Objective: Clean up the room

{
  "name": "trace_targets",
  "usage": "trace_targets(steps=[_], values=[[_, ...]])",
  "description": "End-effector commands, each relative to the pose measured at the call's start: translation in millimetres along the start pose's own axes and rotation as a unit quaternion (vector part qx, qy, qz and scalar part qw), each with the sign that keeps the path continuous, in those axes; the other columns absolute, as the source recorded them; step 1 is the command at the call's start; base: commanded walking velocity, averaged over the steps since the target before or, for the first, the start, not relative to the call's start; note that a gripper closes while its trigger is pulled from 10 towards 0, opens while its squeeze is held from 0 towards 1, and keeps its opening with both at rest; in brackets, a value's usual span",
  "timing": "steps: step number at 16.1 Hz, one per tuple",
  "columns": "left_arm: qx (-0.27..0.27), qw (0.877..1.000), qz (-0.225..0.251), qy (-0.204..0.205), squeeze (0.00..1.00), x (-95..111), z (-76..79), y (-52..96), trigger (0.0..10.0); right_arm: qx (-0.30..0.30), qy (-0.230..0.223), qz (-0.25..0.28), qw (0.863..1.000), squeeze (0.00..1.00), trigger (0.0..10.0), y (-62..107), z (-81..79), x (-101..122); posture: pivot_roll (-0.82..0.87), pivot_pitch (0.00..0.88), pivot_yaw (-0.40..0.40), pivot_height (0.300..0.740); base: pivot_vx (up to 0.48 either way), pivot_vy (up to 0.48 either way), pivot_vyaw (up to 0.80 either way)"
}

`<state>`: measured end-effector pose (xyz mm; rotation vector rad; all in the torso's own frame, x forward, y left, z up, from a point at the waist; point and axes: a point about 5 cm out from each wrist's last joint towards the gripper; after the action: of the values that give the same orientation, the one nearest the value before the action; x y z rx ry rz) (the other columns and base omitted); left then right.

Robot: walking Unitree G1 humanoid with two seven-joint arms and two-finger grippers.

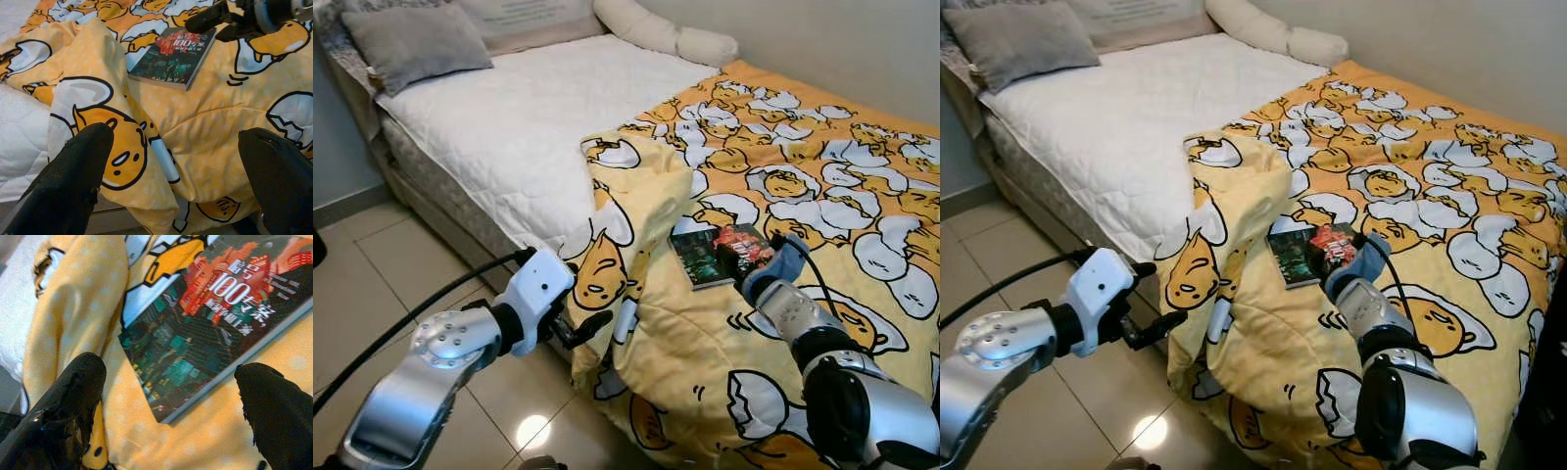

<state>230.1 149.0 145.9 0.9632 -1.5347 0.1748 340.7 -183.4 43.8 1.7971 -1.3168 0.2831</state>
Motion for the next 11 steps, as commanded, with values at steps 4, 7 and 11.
trace_targets(steps=[4, 7, 11], values=[[0.073, 0.997, 0.018, 0.002, 0.00, 4.2, -5.2, -5.0, 10.0, 0.042, -0.007, 0.021, 0.999, 0.00, 10.0, -2.3, -15.4, 7.7, 0.10, 0.000, -0.066, 0.740, 0.000, 0.000, 0.00], [0.150, 0.988, 0.025, 0.037, 0.00, -0.3, -2.6, -7.9, 10.0, 0.086, 0.076, 0.033, 0.993, 0.00, 10.0, 2.6, -17.6, 1.5, 0.07, 0.000, -0.058, 0.740, 0.000, 0.000, 0.00], [0.244, 0.966, 0.026, 0.084, 0.00, -16.0, 0.4, -0.7, 10.0, 0.135, 0.199, 0.111, 0.964, 0.00, 10.0, 48.0, -26.3, -1.0, 0.01, 0.000, -0.031, 0.740, 0.000, 0.000, 0.00]])
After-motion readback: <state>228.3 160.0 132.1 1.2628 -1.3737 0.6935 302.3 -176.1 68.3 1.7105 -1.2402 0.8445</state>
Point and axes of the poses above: a point about 5 cm out from each wrist's last joint towards the gripper, its own y axis pointing back from the gripper into the wrist, its own x axis along the axis of the wrist's last joint, z = x × y, and after that the axes turned 3 degrees about -y, right-handed
